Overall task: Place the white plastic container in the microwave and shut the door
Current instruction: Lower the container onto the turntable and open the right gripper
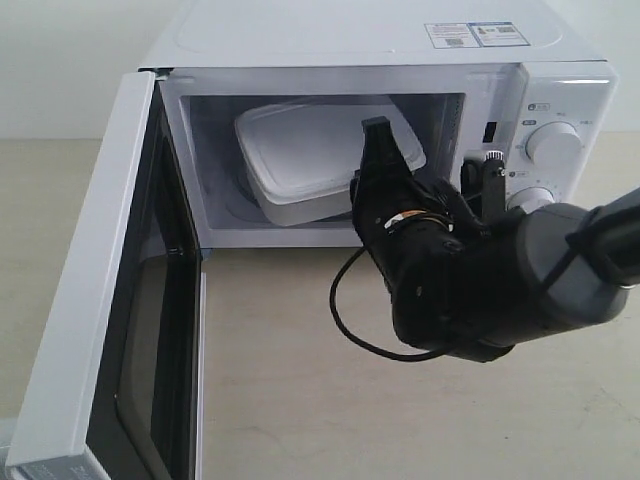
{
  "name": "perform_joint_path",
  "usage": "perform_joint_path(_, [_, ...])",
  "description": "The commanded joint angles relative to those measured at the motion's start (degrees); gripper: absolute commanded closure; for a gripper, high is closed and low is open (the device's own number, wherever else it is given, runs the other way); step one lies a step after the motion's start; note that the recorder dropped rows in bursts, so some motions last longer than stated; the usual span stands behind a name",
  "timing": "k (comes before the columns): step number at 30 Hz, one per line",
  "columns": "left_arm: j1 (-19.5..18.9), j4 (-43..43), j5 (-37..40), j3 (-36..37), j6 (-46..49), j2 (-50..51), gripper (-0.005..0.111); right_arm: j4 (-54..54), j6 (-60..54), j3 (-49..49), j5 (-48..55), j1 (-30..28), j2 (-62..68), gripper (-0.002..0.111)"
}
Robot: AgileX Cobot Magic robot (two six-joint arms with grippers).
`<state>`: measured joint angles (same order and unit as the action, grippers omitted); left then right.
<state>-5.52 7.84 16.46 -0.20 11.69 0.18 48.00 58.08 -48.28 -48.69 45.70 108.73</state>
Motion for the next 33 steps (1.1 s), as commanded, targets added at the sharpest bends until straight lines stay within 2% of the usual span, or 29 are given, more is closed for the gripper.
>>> perform_joint_path(1, [0.0, 0.5, 0.0, 0.2, -0.6, -0.2, 0.102, 1.2, -2.5, -2.3, -2.6, 0.0, 1.1, 0.108])
perform_joint_path(11, [0.0, 0.5, 0.0, 0.2, -0.6, -0.2, 0.102, 5.8, -10.7, -9.7, -3.1, 0.0, 5.2, 0.108])
perform_joint_path(30, [0.0, 0.5, 0.0, 0.2, -0.6, -0.2, 0.102, 10.6, -12.6, -15.2, -3.4, 0.0, 10.7, 0.108])
perform_joint_path(33, [0.0, 0.5, 0.0, 0.2, -0.6, -0.2, 0.102, 11.3, -13.2, -15.2, -3.8, 0.0, 10.8, 0.097])
